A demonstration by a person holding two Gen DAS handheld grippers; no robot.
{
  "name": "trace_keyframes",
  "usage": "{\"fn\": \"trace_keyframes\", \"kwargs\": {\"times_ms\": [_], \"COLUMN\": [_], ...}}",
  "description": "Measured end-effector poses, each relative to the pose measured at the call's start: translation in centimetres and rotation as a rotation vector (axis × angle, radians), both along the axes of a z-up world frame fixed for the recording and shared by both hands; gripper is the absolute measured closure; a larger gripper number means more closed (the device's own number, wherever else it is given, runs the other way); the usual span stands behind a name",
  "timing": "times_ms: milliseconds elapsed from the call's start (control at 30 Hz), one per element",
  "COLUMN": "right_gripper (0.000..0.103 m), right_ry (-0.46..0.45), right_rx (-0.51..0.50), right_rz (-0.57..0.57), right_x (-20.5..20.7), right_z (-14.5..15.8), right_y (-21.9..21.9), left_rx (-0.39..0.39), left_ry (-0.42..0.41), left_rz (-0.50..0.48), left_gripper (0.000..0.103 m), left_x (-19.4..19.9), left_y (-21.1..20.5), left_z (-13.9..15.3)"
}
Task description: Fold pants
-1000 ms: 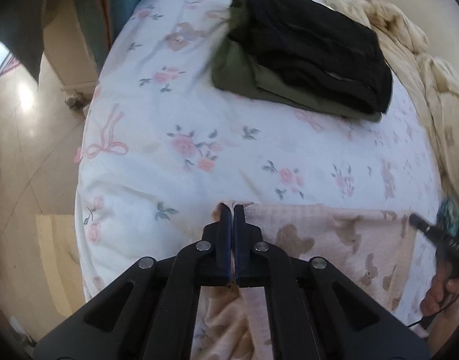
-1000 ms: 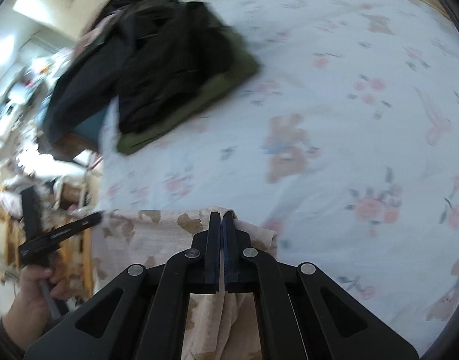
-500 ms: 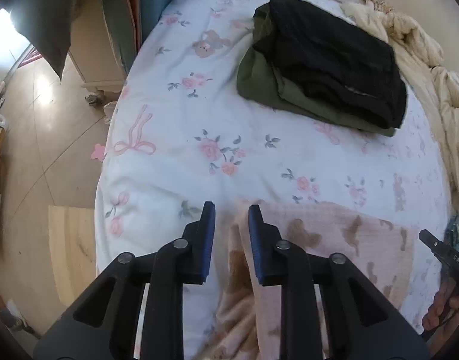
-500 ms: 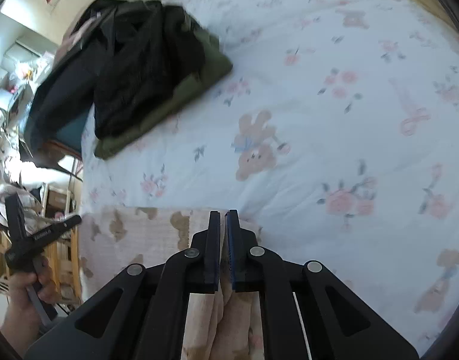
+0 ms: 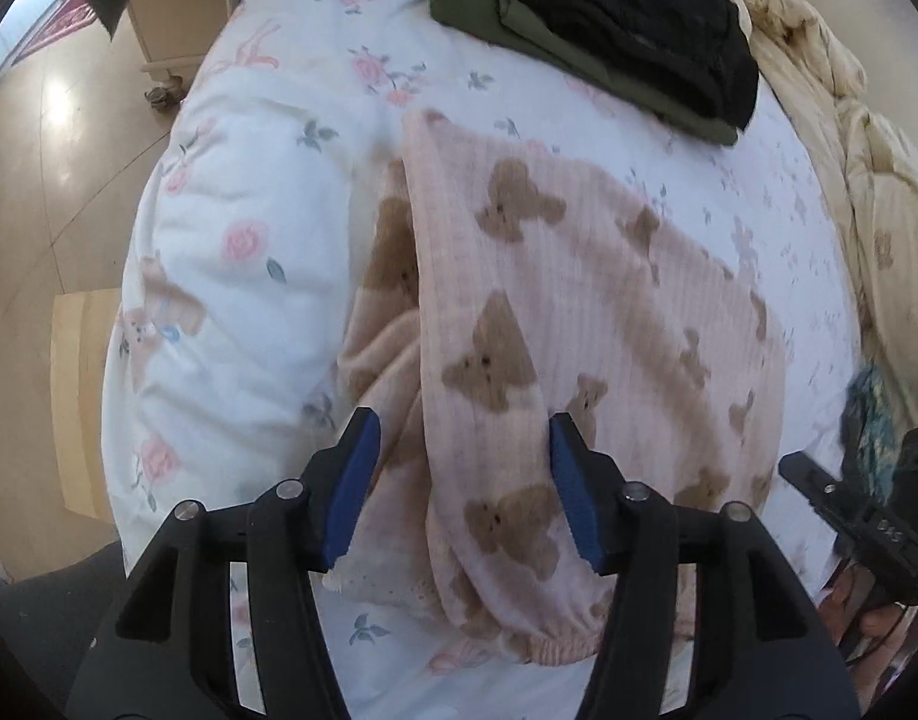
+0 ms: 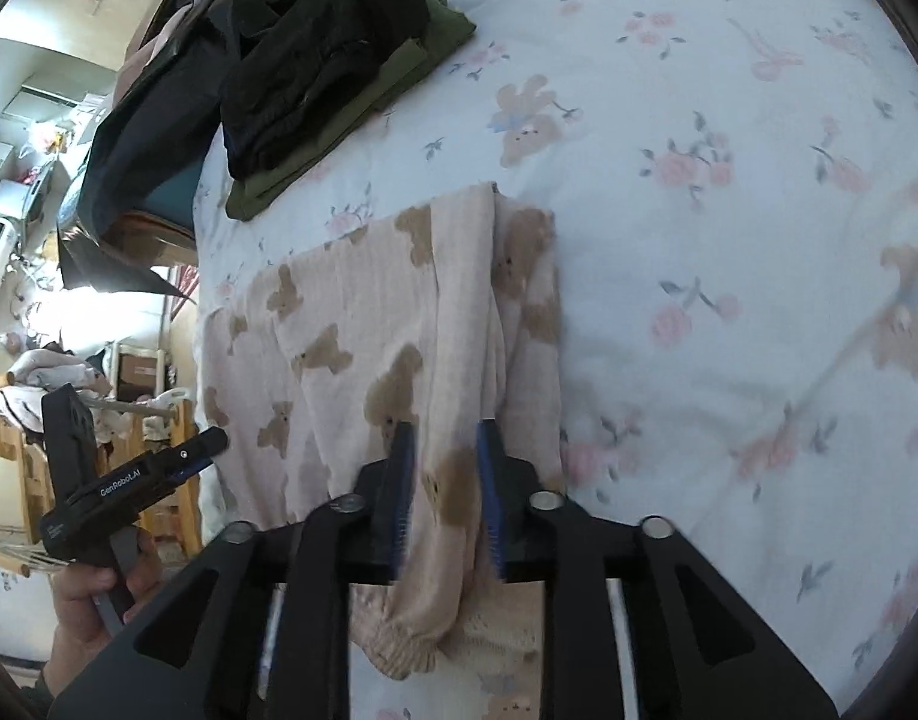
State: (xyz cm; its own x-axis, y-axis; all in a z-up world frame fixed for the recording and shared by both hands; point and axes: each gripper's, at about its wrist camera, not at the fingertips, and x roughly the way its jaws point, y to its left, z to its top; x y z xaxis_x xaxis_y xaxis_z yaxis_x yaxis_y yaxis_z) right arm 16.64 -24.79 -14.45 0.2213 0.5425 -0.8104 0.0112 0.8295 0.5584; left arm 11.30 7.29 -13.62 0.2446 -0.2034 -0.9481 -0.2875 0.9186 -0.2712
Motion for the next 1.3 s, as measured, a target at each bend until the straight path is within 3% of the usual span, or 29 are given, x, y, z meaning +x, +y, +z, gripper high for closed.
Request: {"fn": "trace_keyframes", "kwargs": {"times_ms": [67,133,167,200,267,333,400,500,600,633,700,833,933,1000,1133,1200,1300], "right_gripper": [0.043,0.045,0.049,0.063,0.086,0.100,0.102,0.102,0.102,0.099,0.091,0.086,0.087,0.087,0.088,0.092,0.094], "right_ry": [0.010,0.025,0.040,0.057,0.077,0.050,0.030,0.044,0.105,0.108,0.102,-0.044,-0.152,-0.152,-0.017,0.065,0.102], "right_rx": [-0.006,-0.016,-0.013,-0.003,0.012,-0.009,-0.033,-0.053,-0.068,-0.078,-0.106,-0.163,-0.080,-0.045,-0.105,-0.140,-0.189], "right_rz": [-0.014,-0.023,-0.019,0.001,0.049,0.081,0.091,0.045,0.056,0.061,0.059,0.069,0.132,0.210,0.326,0.350,0.332], "right_x": [-1.0,-1.8,-2.2,-2.5,-3.1,-3.5,-3.9,-4.4,-4.7,-4.8,-4.9,-5.8,-6.2,-6.4,-7.1,-7.8,-8.2], "right_z": [-0.3,-0.9,-1.4,-1.9,-2.6,-2.2,-1.5,-1.6,-3.2,-3.3,-2.7,0.6,2.6,2.2,-1.3,-2.9,-3.2], "right_y": [0.0,0.0,0.3,0.7,1.7,2.4,2.3,1.0,1.3,1.4,1.5,1.7,3.5,5.5,8.0,8.0,6.9], "left_rx": [0.016,0.038,0.045,0.048,0.041,0.047,0.089,0.113,0.092,0.104,0.181,0.249,0.156,0.129,0.205,0.185,0.215], "left_ry": [0.014,0.030,0.032,0.033,0.056,0.053,0.047,0.063,0.096,0.100,0.071,-0.095,-0.170,-0.121,0.061,0.092,0.077], "left_rz": [-0.018,-0.044,-0.049,-0.059,-0.099,-0.127,-0.160,-0.120,-0.088,-0.095,-0.116,-0.121,-0.168,-0.248,-0.329,-0.327,-0.343], "left_gripper": [0.049,0.050,0.057,0.074,0.095,0.098,0.100,0.100,0.092,0.087,0.061,0.060,0.060,0.060,0.060,0.058,0.058], "left_x": [-0.4,-0.6,-0.8,-1.0,-1.4,-2.0,-2.5,-3.0,-2.9,-3.1,-3.6,-4.6,-4.3,-3.9,-5.0,-5.6,-6.2], "left_y": [-0.5,-1.0,-1.2,-1.4,-2.0,-2.4,-2.5,-0.9,-0.5,-0.5,-1.0,-2.2,-4.0,-6.1,-7.8,-7.4,-7.0], "left_z": [-0.4,-0.9,-1.0,-1.1,-1.5,-1.3,-0.8,-0.9,-1.9,-1.8,-0.6,2.9,3.5,2.1,-1.9,-2.5,-2.0]}}
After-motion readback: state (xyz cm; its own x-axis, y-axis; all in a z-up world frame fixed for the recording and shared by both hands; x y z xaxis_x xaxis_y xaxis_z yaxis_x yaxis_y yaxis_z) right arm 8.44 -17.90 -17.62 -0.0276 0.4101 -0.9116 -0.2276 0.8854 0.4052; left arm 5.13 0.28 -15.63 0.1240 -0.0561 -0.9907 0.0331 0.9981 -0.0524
